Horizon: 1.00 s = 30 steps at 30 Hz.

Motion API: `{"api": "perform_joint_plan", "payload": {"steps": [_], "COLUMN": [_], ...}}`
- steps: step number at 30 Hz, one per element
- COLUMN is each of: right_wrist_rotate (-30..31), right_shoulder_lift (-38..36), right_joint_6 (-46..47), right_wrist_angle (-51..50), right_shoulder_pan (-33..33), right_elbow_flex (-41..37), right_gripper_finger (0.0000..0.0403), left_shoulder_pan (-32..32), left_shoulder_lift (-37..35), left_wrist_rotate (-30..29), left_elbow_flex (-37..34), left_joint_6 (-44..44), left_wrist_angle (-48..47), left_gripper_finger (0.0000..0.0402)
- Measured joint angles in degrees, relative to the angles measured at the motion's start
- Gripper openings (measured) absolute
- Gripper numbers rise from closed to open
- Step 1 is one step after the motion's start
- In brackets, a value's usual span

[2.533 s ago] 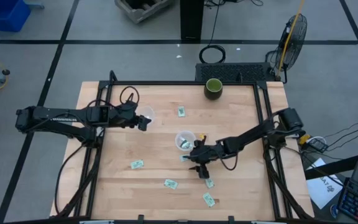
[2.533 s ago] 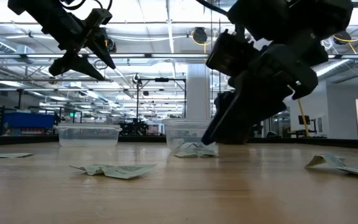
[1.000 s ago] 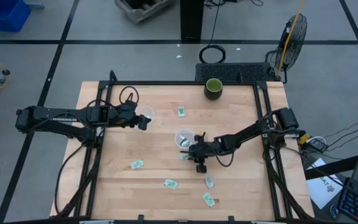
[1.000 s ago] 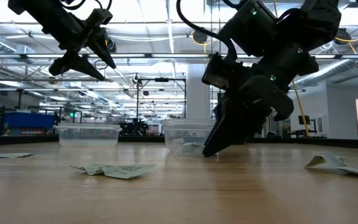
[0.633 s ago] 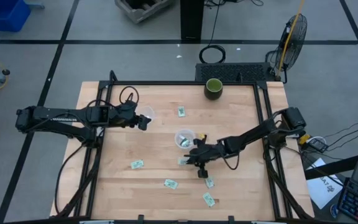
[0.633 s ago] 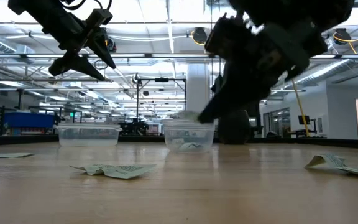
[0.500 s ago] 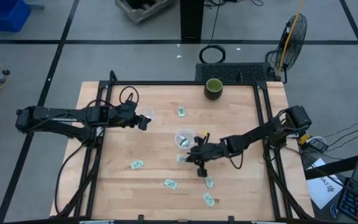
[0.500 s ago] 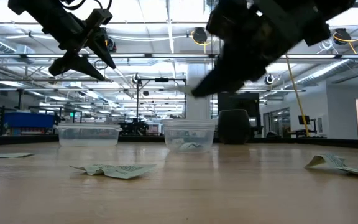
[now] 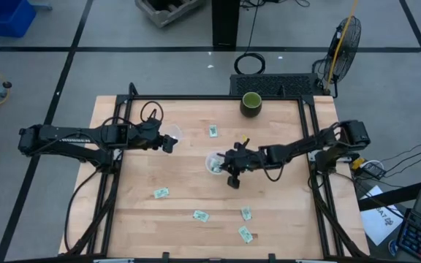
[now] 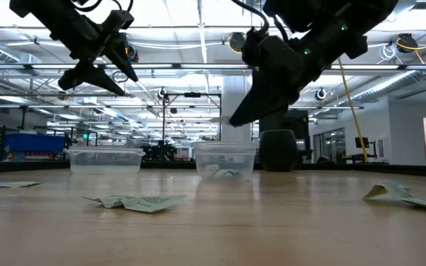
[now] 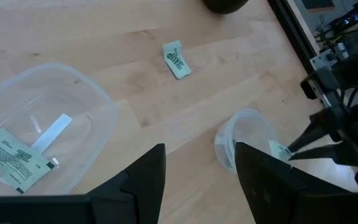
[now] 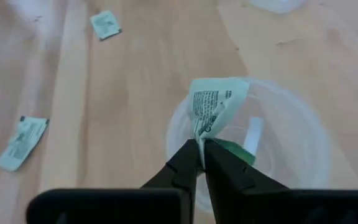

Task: Pick and place items into bin
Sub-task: Put the stevia packet into the right transparent bin, then put the stevia packet into the left transparent bin

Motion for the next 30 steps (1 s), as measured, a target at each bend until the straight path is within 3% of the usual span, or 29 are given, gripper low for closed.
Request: {"api": "perform_joint_plan", "payload": {"steps": [11,15,19,23,26,30], "right_wrist_rotate": [-0.5,-2.6,-2.7,-2.3,-1.1,-1.1], "right_shoulder_lift": [0.0,-0.6,-1.5,-2.5,-3.0,-3.0], "right_joint_6": [2.2,2.9,4.7,4.9,4.9,6.3], "right_wrist_angle": [1.0,2.0,2.1,2.6,2.6,3.5], "right_shoulder_pan": [-2.2,-1.2,-0.4,-0.1,0.0,-0.1], "right_elbow_flex": [0.0,0.0,0.0,0.0,0.0,0.0], "right_gripper_finger": [0.0170,0.0204,0.0214,0.0209,0.0204,0.0199], "left_shoulder_pan": [-0.6,-2.2,-9.8,-20.0,-26.6,-32.9], "left_shoulder_lift": [0.0,-0.1,-1.0,-0.5,0.7,3.3], "left_wrist_rotate": [12.2,16.9,15.7,9.5,5.9,7.6], "left_elbow_flex": [0.0,-0.1,1.6,5.0,6.3,5.9], "left_joint_6": [-2.3,-3.4,-2.9,-2.6,-5.3,-14.1], "left_wrist_angle": [0.4,1.1,2.5,-0.9,-8.3,-17.0], "left_gripper_finger": [0.0198,0.0198,0.0198,0.0198,0.0198,0.0198]}}
